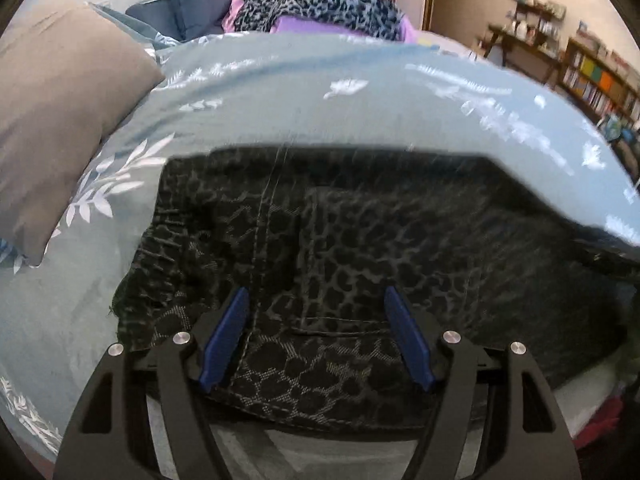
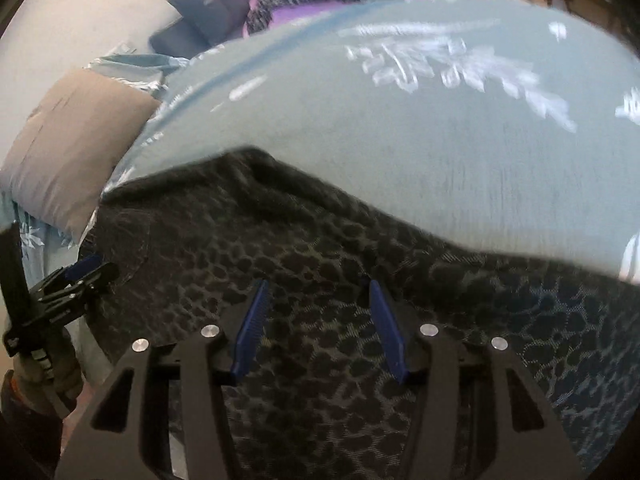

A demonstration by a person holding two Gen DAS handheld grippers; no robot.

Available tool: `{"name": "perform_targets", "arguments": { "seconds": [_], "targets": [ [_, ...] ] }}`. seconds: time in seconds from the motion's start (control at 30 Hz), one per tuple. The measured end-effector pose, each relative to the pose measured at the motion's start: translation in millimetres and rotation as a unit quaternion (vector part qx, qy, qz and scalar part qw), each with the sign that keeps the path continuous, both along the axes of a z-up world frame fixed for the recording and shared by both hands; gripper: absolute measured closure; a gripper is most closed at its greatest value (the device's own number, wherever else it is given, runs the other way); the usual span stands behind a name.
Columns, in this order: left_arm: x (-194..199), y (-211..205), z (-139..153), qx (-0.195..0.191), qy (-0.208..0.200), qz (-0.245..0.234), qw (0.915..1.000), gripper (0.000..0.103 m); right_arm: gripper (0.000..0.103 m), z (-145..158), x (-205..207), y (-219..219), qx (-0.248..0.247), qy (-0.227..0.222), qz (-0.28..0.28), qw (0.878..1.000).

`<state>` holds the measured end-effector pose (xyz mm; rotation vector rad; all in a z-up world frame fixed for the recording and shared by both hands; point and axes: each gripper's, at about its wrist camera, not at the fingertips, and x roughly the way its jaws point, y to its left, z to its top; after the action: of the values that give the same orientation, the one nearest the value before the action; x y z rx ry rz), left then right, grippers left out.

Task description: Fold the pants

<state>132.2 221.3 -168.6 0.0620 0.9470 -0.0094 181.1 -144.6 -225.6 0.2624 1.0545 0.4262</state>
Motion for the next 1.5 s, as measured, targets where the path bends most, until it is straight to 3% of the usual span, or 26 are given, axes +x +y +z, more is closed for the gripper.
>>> {"name": "perform_targets", "arguments": {
  "seconds": [0.1,0.4,0.6,0.77,1.1,1.23,1.33,1.5],
  "targets": [
    [-1.0,-7.0,2.9,0.026,-0.001,-0.001,0.9997,0.032,0.050,11.3,-4.4,-8.7,0.009,-0.018,-0.007,1.000],
    [-9.4,-63.0,35.3,0.018,-0.023,-0.035,0.9989,0.031,0.049,38.1,-33.7,-96.5,0.028,-0.057,-0.110,0.992],
    [-9.3,-138.8,39.4,-0.016,-0.026,-0.106,0.9940,0.031,0.050,36.9,-73.4,-180.5,0.003,-0.072,-0.207,0.976],
    [-3.6,-192.7,35.2,-0.055,-0.005,-0.140,0.9886,0.031,0.049,19.0,-103.2,-253.5,-0.008,-0.060,-0.291,0.955],
    [2.7,-263.1,12.7,-0.033,0.034,-0.187,0.9812,0.031,0.050,7.7,-145.0,-334.4,0.008,-0.057,-0.364,0.930],
    [1.6,-286.7,19.7,-0.029,0.023,-0.211,0.9768,0.031,0.049,12.3,-182.9,-369.4,0.010,-0.059,-0.425,0.903],
    [2.9,-302.4,24.7,-0.033,0.020,-0.225,0.9735,0.031,0.049,11.7,-216.8,-394.9,0.022,-0.053,-0.481,0.875],
    [5.1,-320.1,25.7,-0.044,0.024,-0.235,0.9707,0.031,0.049,-3.8,-239.2,-422.8,0.071,-0.037,-0.522,0.849]
  ]
}}
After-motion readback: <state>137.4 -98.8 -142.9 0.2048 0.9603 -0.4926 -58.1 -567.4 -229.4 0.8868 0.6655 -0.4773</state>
